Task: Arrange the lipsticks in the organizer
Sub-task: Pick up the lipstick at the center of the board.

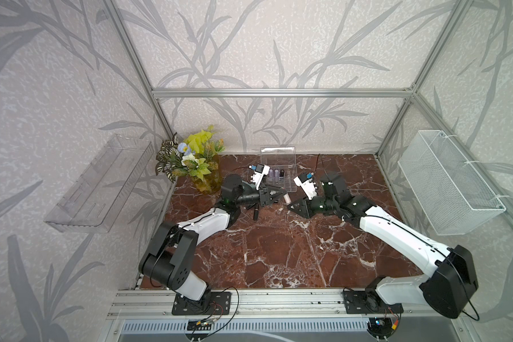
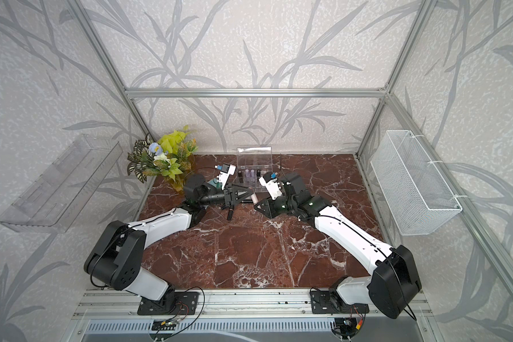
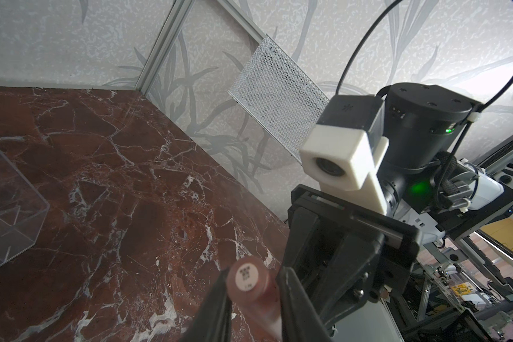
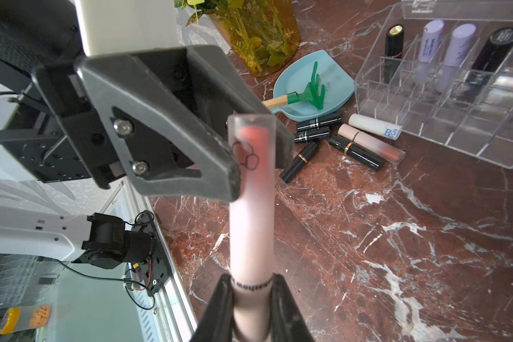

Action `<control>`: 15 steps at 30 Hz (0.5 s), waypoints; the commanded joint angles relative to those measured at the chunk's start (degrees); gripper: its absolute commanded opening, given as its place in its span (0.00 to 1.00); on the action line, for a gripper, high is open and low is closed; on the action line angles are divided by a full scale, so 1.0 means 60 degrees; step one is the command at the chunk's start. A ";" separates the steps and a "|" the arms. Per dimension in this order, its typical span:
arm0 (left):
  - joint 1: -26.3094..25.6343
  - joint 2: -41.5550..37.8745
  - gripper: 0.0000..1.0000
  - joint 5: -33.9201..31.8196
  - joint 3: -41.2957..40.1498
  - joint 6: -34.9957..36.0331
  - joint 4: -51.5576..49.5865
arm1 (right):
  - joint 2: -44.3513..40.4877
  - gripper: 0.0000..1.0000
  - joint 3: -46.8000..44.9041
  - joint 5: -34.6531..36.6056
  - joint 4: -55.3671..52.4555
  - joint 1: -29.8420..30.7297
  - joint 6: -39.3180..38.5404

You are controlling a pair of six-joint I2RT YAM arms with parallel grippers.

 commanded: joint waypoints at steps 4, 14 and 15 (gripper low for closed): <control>-0.0066 0.0066 0.20 0.0322 0.0207 -0.0246 0.0920 | 0.0077 0.13 0.0345 0.0214 -0.0309 0.0098 -0.0101; -0.0298 0.0443 0.20 0.0789 0.0373 -0.1055 0.1429 | 0.0008 0.13 0.0263 0.0394 -0.0283 0.0199 -0.0141; -0.0327 0.0465 0.20 0.0799 0.0374 -0.1079 0.1471 | -0.0023 0.13 0.0246 0.0403 -0.0259 0.0211 -0.0124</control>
